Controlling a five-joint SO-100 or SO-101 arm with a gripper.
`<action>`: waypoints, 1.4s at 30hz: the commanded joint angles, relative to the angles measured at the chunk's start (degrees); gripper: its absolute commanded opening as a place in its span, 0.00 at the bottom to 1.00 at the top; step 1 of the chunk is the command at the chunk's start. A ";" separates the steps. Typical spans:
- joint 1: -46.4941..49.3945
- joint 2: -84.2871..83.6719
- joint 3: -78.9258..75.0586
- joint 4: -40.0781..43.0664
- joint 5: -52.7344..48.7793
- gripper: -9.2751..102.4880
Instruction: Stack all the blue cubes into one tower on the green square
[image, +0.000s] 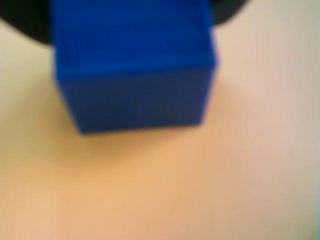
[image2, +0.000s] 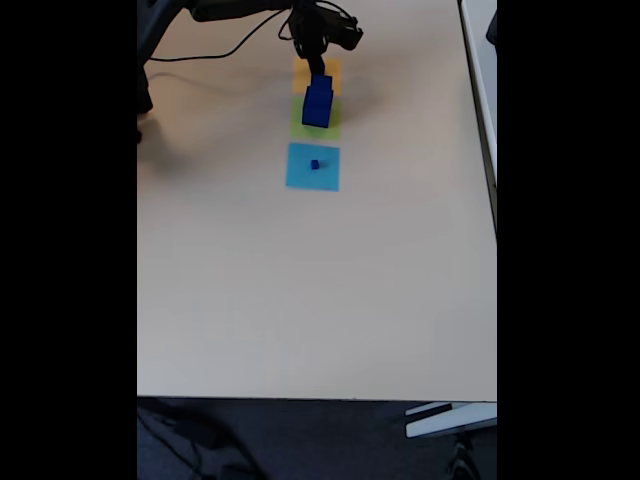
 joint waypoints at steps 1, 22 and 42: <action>0.97 6.06 -3.69 2.20 -1.93 0.10; 8.88 17.75 -14.77 11.34 -13.45 0.09; 12.48 22.85 -8.44 15.56 -1.58 0.09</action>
